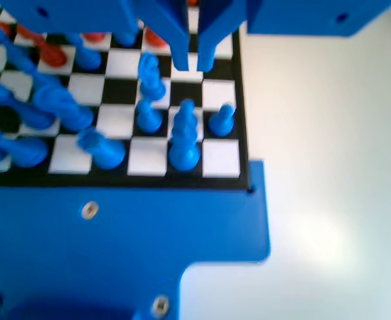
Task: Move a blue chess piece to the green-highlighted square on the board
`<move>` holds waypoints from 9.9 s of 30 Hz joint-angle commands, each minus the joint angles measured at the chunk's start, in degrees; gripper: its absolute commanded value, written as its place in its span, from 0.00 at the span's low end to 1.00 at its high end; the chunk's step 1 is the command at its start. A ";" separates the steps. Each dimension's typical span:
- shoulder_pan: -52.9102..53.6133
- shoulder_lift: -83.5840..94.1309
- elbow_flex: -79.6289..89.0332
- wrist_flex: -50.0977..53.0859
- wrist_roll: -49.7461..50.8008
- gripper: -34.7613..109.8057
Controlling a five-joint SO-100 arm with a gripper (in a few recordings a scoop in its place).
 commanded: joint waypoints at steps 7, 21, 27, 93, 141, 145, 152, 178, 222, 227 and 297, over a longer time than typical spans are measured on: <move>-0.26 0.00 1.05 -4.22 -0.53 0.27; -0.88 -6.68 1.14 -10.55 -2.99 0.30; -0.26 -6.50 2.29 -10.99 -4.48 0.30; -1.76 -13.18 -2.29 -10.02 -0.44 0.25; -5.54 -31.38 -19.69 -14.59 8.79 0.25; -5.36 -31.55 -18.63 -16.17 8.17 0.25; -5.27 -31.64 -15.73 -18.19 7.56 0.25; -5.45 -29.00 -14.15 -18.90 8.17 0.25; -6.06 -26.10 -29.62 2.11 12.30 0.30; -6.06 -24.08 -32.96 8.44 11.87 0.29; -23.99 63.11 -16.79 40.17 16.35 0.25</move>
